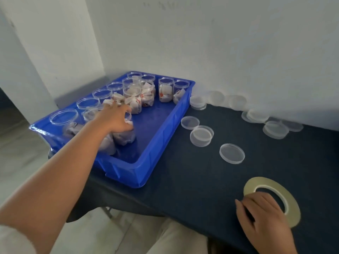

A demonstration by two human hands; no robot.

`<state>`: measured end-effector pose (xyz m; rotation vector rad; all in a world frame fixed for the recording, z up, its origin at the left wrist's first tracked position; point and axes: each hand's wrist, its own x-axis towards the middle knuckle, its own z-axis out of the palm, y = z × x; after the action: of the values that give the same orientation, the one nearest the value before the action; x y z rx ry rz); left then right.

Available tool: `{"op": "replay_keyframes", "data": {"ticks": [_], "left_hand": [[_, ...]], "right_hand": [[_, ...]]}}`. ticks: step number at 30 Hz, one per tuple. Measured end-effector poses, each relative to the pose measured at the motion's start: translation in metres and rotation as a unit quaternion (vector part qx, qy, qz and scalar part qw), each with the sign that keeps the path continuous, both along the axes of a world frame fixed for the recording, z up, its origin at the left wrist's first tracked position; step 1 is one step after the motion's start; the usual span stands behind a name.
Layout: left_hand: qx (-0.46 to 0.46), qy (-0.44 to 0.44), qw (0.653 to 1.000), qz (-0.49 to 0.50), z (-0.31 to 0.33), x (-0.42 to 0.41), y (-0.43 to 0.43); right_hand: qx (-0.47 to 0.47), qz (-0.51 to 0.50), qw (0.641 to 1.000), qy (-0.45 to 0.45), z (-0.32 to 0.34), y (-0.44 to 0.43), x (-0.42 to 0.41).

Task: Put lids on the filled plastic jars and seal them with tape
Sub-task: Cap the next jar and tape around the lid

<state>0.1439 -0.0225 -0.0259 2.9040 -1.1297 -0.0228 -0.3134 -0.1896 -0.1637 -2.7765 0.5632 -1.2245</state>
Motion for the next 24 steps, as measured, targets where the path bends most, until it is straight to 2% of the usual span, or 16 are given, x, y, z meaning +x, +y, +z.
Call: {"op": "replay_keyframes", "data": {"ticks": [4, 9, 11, 14, 16, 20, 24], "left_hand": [[-0.016, 0.025, 0.995, -0.100, -0.004, -0.013, 0.005], [-0.020, 0.002, 0.986, -0.164, -0.012, -0.041, -0.014], [-0.020, 0.053, 0.985, -0.164, -0.004, -0.039, -0.016], [-0.006, 0.192, 0.970, -0.151, 0.017, -0.027, -0.009], [0.012, 0.217, 0.966, -0.142, 0.025, -0.020, -0.004], [0.009, 0.216, 0.967, -0.136, 0.028, -0.013, -0.002], [0.011, 0.132, 0.978, -0.159, 0.025, -0.007, -0.002]], "right_hand": [[-0.005, -0.005, 1.000, -0.005, 0.000, 0.001, 0.001], [0.010, -0.017, 1.000, 0.008, -0.002, 0.000, -0.002], [0.016, -0.020, 1.000, 0.014, -0.002, 0.000, -0.004], [0.031, -0.032, 0.998, 0.034, -0.001, 0.000, -0.005], [0.034, -0.037, 0.998, 0.039, -0.002, 0.001, -0.005], [0.033, -0.042, 0.998, 0.035, -0.004, 0.000, -0.004], [0.037, -0.045, 0.998, 0.035, -0.004, 0.000, -0.005]]}}
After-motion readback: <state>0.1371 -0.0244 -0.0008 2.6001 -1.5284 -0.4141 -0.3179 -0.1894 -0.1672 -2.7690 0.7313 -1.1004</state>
